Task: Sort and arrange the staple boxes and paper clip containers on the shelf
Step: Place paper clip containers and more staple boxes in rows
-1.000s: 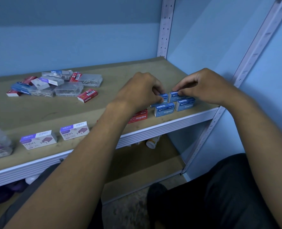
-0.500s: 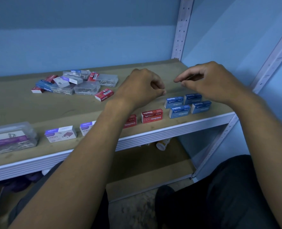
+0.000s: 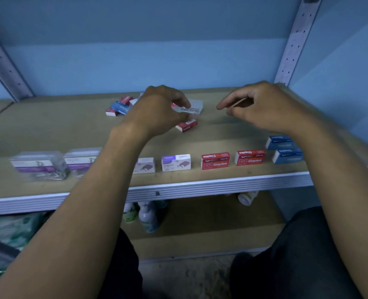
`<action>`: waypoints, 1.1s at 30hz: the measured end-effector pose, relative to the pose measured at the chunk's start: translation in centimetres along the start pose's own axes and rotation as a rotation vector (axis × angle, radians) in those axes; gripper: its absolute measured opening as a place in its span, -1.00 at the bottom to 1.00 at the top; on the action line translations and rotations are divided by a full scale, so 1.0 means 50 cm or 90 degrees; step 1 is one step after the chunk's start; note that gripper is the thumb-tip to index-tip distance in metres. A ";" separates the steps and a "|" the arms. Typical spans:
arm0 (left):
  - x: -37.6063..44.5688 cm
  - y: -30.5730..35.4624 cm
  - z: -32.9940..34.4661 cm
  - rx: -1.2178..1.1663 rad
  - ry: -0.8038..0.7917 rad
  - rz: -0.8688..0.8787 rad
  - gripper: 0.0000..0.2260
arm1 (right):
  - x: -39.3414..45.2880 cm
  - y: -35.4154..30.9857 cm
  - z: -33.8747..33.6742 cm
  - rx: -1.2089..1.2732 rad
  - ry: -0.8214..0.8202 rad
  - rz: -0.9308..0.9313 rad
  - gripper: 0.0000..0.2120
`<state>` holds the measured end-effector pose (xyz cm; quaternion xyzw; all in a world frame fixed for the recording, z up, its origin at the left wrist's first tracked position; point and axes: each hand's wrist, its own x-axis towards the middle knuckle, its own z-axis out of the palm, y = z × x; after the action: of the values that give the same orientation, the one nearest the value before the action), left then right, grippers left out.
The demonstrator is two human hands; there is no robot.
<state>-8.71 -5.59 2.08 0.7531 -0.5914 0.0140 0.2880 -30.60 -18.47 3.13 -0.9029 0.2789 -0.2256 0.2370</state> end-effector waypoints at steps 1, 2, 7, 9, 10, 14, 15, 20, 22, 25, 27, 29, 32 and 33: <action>-0.005 -0.012 -0.008 -0.010 0.004 -0.012 -0.81 | 0.005 -0.007 0.007 0.003 -0.005 -0.001 -0.84; -0.010 -0.023 -0.015 -0.021 0.008 -0.025 -0.80 | 0.011 -0.013 0.014 0.005 -0.011 -0.002 -0.83; -0.032 -0.069 -0.044 -0.006 0.015 -0.081 -0.72 | 0.040 -0.039 0.053 -0.006 -0.037 -0.008 -0.81; -0.037 -0.085 -0.052 0.018 0.014 -0.100 -0.71 | 0.054 -0.048 0.072 -0.011 -0.049 -0.009 -0.81; -0.040 -0.094 -0.055 0.027 0.014 -0.112 -0.71 | 0.060 -0.054 0.082 -0.011 -0.057 -0.010 -0.82; -0.046 -0.126 -0.056 0.033 0.019 -0.177 -0.66 | 0.083 -0.077 0.118 -0.009 -0.096 -0.023 -0.84; -0.045 -0.132 -0.055 0.039 0.017 -0.191 -0.63 | 0.088 -0.083 0.125 -0.008 -0.103 -0.025 -0.84; -0.015 -0.157 -0.057 0.100 -0.020 -0.225 -0.49 | 0.126 -0.120 0.166 -0.030 -0.112 -0.032 -0.71; 0.000 -0.162 -0.062 0.128 -0.044 -0.221 -0.48 | 0.148 -0.133 0.184 -0.052 -0.112 -0.051 -0.62; 0.013 -0.174 -0.068 0.126 -0.046 -0.232 -0.52 | 0.176 -0.145 0.208 -0.072 -0.118 -0.057 -0.48; 0.016 -0.180 -0.067 0.112 -0.037 -0.244 -0.53 | 0.192 -0.146 0.223 -0.077 -0.122 -0.059 -0.44; 0.018 -0.180 -0.067 0.102 -0.033 -0.255 -0.50 | 0.206 -0.144 0.236 -0.083 -0.128 -0.059 -0.42; 0.021 -0.179 -0.068 0.099 -0.026 -0.261 -0.49 | 0.219 -0.142 0.247 -0.096 -0.131 -0.066 -0.46; 0.023 -0.178 -0.069 0.096 -0.028 -0.259 -0.49 | 0.222 -0.141 0.249 -0.098 -0.130 -0.073 -0.49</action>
<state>0.76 -3.87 1.65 0.8763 -0.4309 -0.0163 0.2147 -12.83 -16.31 0.29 -0.9510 0.2177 -0.1240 0.1812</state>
